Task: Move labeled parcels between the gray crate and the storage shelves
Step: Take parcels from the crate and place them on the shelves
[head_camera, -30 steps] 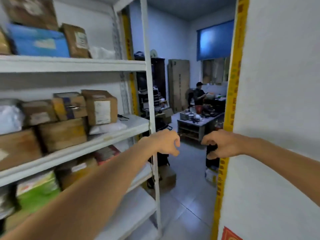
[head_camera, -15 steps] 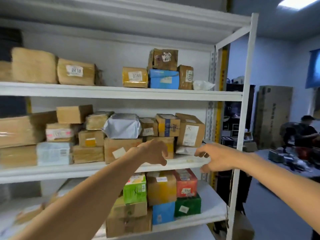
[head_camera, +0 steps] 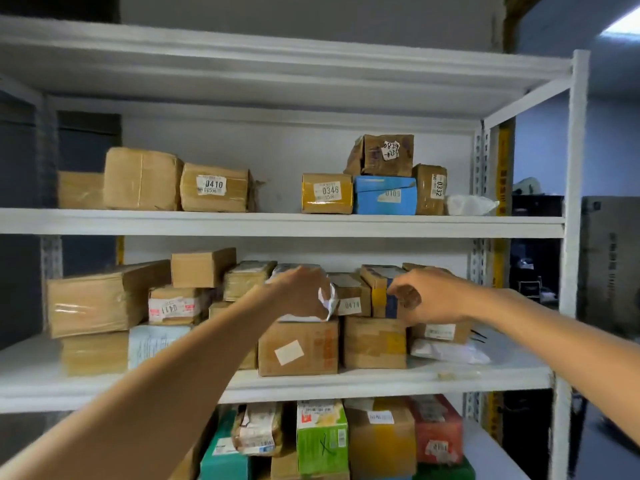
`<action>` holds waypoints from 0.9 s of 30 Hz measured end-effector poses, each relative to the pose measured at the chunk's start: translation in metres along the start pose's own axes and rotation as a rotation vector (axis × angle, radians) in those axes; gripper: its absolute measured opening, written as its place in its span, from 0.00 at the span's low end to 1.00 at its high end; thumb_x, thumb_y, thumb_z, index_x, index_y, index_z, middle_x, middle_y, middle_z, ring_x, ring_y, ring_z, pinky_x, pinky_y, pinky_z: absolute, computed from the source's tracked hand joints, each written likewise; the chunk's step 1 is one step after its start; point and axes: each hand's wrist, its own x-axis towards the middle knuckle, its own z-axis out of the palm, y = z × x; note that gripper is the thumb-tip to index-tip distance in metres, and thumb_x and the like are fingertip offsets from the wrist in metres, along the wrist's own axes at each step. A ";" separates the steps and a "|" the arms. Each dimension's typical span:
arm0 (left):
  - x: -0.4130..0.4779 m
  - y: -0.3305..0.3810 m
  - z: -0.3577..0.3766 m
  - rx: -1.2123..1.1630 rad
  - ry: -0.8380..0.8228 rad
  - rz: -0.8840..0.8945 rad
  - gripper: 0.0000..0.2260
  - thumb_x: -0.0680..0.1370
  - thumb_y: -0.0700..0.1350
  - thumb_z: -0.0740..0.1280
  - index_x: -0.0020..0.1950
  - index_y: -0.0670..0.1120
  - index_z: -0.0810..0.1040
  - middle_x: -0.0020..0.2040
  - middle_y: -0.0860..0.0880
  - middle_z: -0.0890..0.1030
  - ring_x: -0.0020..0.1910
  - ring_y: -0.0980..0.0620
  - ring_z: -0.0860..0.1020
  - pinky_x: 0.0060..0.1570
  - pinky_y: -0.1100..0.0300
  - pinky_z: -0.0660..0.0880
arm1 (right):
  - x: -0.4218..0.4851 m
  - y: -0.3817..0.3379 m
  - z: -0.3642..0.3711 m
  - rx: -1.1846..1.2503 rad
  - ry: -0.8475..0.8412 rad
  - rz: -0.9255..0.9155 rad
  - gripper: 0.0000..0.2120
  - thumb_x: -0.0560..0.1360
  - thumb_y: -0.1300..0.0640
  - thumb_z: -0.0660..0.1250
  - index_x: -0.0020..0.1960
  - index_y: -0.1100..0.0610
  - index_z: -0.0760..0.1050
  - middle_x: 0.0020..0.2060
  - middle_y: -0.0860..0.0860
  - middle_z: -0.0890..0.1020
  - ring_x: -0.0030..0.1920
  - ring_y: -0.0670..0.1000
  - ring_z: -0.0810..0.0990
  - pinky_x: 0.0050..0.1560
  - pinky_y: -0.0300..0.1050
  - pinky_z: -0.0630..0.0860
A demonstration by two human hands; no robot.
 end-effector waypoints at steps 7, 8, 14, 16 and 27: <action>0.043 -0.050 -0.057 -0.101 0.261 -0.138 0.12 0.72 0.49 0.72 0.55 0.52 0.81 0.54 0.51 0.80 0.48 0.51 0.78 0.48 0.59 0.75 | 0.056 0.009 -0.039 0.096 0.261 0.049 0.26 0.71 0.51 0.74 0.67 0.56 0.72 0.58 0.51 0.78 0.55 0.50 0.77 0.56 0.46 0.77; 0.051 -0.055 -0.061 -0.124 0.289 -0.156 0.12 0.72 0.49 0.72 0.55 0.53 0.81 0.55 0.50 0.81 0.49 0.50 0.78 0.49 0.58 0.76 | 0.066 0.010 -0.041 0.119 0.287 0.057 0.27 0.72 0.51 0.74 0.68 0.55 0.71 0.59 0.51 0.78 0.54 0.50 0.77 0.55 0.45 0.76; 0.093 -0.077 -0.079 -0.253 0.451 -0.284 0.16 0.71 0.50 0.75 0.57 0.49 0.81 0.57 0.47 0.82 0.51 0.48 0.79 0.53 0.55 0.77 | 0.124 0.018 -0.052 0.141 0.385 0.034 0.30 0.73 0.51 0.72 0.71 0.58 0.67 0.63 0.55 0.75 0.57 0.52 0.75 0.55 0.45 0.74; 0.105 -0.083 -0.085 -0.293 0.506 -0.302 0.18 0.70 0.52 0.75 0.58 0.49 0.80 0.56 0.47 0.82 0.49 0.48 0.79 0.51 0.56 0.77 | 0.141 0.018 -0.058 0.123 0.416 0.003 0.29 0.74 0.50 0.72 0.70 0.58 0.67 0.64 0.55 0.75 0.60 0.54 0.75 0.58 0.48 0.75; 0.173 -0.094 -0.091 -0.533 0.364 -0.268 0.33 0.68 0.47 0.78 0.69 0.44 0.69 0.60 0.45 0.79 0.57 0.45 0.78 0.59 0.52 0.76 | 0.233 0.012 -0.072 0.252 0.591 -0.066 0.16 0.70 0.52 0.74 0.51 0.60 0.72 0.46 0.55 0.78 0.44 0.54 0.78 0.34 0.43 0.70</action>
